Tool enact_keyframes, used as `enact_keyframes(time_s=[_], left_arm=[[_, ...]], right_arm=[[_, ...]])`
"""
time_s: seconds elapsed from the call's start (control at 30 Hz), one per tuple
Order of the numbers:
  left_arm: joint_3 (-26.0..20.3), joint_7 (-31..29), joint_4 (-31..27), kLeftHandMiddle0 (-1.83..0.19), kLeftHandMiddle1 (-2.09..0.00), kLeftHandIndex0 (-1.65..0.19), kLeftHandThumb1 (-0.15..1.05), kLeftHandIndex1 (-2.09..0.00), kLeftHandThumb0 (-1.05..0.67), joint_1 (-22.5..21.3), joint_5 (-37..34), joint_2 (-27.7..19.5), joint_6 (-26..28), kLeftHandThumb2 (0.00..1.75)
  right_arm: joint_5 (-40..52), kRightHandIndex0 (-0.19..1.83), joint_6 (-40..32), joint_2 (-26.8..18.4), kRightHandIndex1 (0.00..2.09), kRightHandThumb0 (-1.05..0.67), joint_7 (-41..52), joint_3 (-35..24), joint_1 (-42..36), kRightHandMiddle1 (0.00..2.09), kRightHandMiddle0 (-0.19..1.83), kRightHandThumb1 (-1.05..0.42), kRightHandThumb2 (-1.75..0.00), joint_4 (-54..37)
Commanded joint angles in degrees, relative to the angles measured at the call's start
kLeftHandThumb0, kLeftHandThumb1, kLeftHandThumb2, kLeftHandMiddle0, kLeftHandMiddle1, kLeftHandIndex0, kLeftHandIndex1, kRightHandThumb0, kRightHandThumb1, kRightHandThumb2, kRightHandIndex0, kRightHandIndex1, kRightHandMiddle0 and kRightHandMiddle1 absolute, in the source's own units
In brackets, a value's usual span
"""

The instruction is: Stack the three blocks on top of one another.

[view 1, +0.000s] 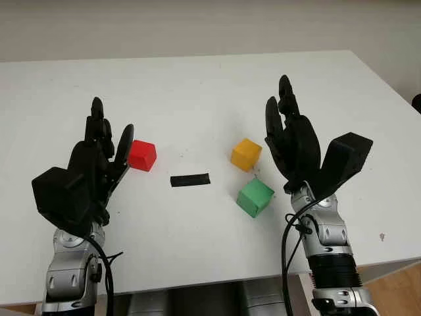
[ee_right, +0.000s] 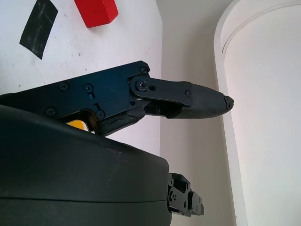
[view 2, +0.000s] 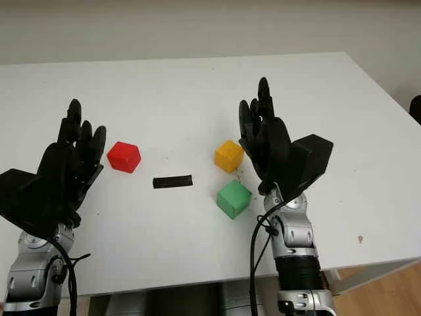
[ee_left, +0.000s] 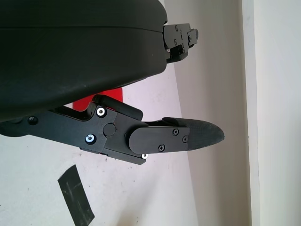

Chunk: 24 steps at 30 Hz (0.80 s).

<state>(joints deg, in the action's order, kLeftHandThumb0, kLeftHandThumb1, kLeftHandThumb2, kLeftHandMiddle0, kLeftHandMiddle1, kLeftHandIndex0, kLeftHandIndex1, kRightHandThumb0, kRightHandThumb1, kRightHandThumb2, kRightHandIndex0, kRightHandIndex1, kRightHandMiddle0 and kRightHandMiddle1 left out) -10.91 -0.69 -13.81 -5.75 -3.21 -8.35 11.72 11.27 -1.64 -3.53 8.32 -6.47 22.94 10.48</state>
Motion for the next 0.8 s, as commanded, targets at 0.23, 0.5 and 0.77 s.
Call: enact_keyframes(time_s=[0.23,0.5,0.77], left_arm=[[0.14,0.19,-1.51,0.12,-0.06,0.12,1.05,-0.06,-0.65,0.75,0.27,-0.02,-0.1,0.4],[-0.65,-1.05,-0.46,0.13,-0.05,0.13,1.05,-0.05,-0.65,-0.99,0.51,-2.5,-0.39,0.38],[-0.67,-6.34,2.4,0.01,-0.08,-0.01,1.05,-0.1,-0.61,-6.94,7.61,-15.34,-0.4,0.28]], right_arm=[[0.38,-0.19,-0.41,0.12,0.0,-0.69,0.16,0.09,0.03,0.01,-0.19,-1.05,-0.51,-1.16],[0.55,-0.19,-0.35,-0.56,0.01,-0.68,0.84,-0.31,0.68,0.01,-0.19,-1.05,-0.52,-0.48],[1.4,-0.18,-1.13,-4.63,0.03,-0.7,5.19,-1.27,4.85,0.06,-0.13,-1.05,-0.46,1.6]])
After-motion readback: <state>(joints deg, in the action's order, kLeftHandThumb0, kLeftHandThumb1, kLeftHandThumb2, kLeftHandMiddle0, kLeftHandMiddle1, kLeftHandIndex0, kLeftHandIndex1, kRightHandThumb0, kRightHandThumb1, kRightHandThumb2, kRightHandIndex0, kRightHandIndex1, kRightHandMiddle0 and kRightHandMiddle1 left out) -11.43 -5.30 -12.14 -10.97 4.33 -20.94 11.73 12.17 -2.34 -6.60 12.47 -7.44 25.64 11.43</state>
